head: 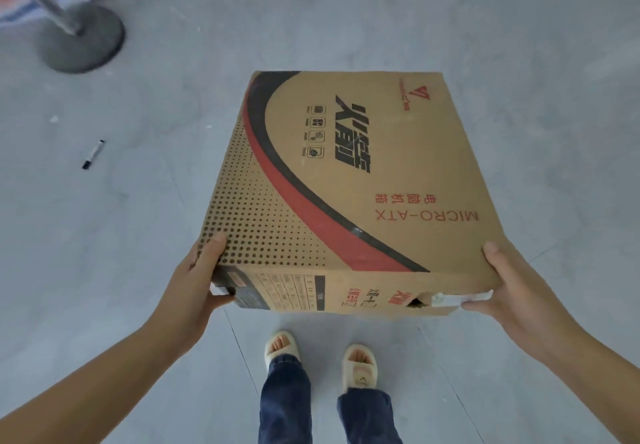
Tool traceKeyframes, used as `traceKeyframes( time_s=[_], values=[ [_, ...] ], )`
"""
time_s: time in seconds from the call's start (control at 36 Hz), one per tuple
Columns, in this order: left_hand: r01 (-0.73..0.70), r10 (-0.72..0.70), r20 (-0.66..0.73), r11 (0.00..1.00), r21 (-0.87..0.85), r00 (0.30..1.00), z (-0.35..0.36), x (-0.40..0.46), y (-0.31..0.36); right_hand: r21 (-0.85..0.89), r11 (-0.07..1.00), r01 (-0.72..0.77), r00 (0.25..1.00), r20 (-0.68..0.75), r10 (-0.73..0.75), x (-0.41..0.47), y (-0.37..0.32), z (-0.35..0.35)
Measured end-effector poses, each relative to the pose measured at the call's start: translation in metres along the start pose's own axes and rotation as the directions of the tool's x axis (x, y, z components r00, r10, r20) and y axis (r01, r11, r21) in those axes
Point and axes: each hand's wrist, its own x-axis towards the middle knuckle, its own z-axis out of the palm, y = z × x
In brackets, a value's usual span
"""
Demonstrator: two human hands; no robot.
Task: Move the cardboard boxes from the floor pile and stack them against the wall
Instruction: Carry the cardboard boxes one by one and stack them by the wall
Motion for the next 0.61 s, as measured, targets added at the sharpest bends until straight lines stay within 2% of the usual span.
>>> traceKeyframes(
  time_s=[0.19,0.33,0.5,0.61],
  values=[
    [-0.064,0.041,-0.195,0.991,-0.114,0.98,-0.045,-0.114,0.019,-0.185,0.974,0.129,0.98,0.177,-0.096,-0.057,-0.059,0.024],
    [-0.101,0.027,-0.358,0.976,-0.191,0.933,-0.07,-0.197,0.002,-0.262,0.953,0.15,0.954,0.29,-0.071,-0.086,-0.082,0.054],
    [-0.132,-0.038,-0.514,0.948,-0.29,0.857,-0.108,-0.279,-0.019,-0.334,0.909,0.248,0.832,0.554,-0.024,-0.117,-0.102,0.114],
    [-0.162,-0.126,-0.61,0.905,-0.394,0.782,-0.132,-0.325,-0.043,-0.369,0.876,0.31,0.742,0.67,0.02,-0.139,-0.097,0.166]
  ],
)
